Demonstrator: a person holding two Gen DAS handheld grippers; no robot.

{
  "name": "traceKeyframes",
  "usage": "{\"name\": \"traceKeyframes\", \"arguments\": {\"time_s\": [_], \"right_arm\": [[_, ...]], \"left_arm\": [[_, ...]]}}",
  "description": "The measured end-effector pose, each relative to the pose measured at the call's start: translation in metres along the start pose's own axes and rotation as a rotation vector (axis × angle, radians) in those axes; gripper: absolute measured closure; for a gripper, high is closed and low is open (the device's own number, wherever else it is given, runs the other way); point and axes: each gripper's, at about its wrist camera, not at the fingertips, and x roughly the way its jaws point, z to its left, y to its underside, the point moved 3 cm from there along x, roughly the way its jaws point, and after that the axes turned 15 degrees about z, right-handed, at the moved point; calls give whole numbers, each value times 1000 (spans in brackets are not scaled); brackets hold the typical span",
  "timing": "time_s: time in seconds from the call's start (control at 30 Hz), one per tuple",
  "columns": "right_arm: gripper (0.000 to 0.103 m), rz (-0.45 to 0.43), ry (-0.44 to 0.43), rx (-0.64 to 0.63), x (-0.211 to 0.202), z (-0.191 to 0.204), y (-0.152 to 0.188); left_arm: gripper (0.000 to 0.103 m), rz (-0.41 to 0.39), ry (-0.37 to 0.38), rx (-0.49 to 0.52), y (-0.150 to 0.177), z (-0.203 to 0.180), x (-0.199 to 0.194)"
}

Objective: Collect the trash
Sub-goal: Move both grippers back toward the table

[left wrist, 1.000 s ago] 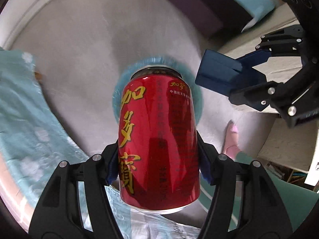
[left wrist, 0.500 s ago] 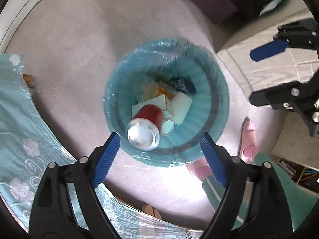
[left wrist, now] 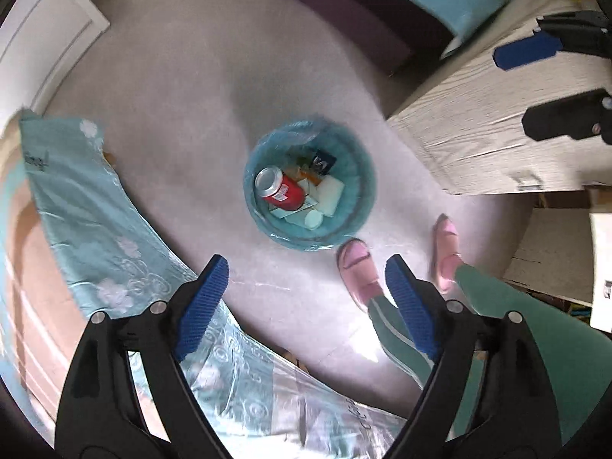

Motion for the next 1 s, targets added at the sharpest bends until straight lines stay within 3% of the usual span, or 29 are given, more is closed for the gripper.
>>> {"name": "traceKeyframes", "arguments": {"time_s": [0.23, 0.3, 0.5, 0.73, 0.83, 1.0], "right_arm": [[24, -196, 24, 52, -122, 15, 69], [18, -254, 39, 85, -147, 10, 93], [17, -382, 119, 229, -207, -25, 189], [17, -498, 167, 470, -241, -83, 320], [17, -519, 191, 577, -242, -106, 381], [17, -550, 211, 738, -238, -134, 475]], "left_arm": [[18, -100, -60, 90, -2, -53, -92], [16, -147, -78, 136, -6, -75, -119], [12, -279, -171, 311, -30, -148, -185], [11, -357, -206, 533, -65, -264, -226], [11, -358, -169, 634, -81, -320, -230], [11, -344, -186, 840, -101, -425, -226]]}}
